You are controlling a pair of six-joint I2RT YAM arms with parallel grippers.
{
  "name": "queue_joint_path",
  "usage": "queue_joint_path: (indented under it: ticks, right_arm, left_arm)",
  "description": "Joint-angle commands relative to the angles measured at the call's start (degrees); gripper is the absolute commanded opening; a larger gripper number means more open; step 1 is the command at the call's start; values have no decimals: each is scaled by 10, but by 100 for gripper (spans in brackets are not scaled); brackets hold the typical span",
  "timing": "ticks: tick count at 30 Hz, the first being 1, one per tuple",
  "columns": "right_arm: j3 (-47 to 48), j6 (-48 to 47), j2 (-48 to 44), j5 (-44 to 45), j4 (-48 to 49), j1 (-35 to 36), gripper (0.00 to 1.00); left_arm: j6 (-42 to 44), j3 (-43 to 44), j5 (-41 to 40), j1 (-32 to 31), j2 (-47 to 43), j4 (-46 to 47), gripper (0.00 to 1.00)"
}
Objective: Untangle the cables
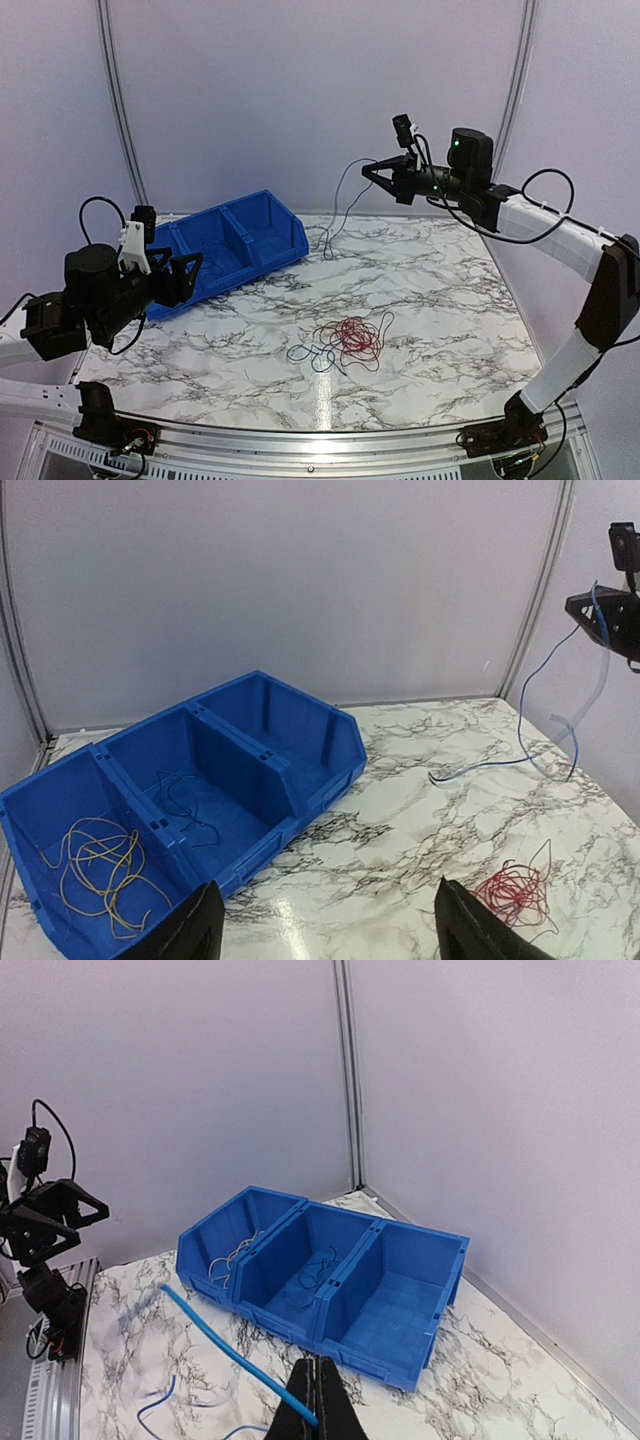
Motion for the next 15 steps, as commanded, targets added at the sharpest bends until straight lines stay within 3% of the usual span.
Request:
queue_joint_path:
  ticks: [1, 9, 12, 15]
  right_arm:
    - [48, -21, 21, 25, -39, -2, 0]
    - [74, -58, 63, 38, -93, 34, 0]
    - [73, -94, 68, 43, -114, 64, 0]
    - [77, -125, 63, 31, -149, 100, 0]
  left_arm:
    - [-5, 0, -44, -1, -1, -64, 75]
    - [60, 34, 140, -1, 39, 23, 66]
    - [78, 78, 224, -1, 94, 65, 65]
    - [97, 150, 264, -1, 166, 38, 64]
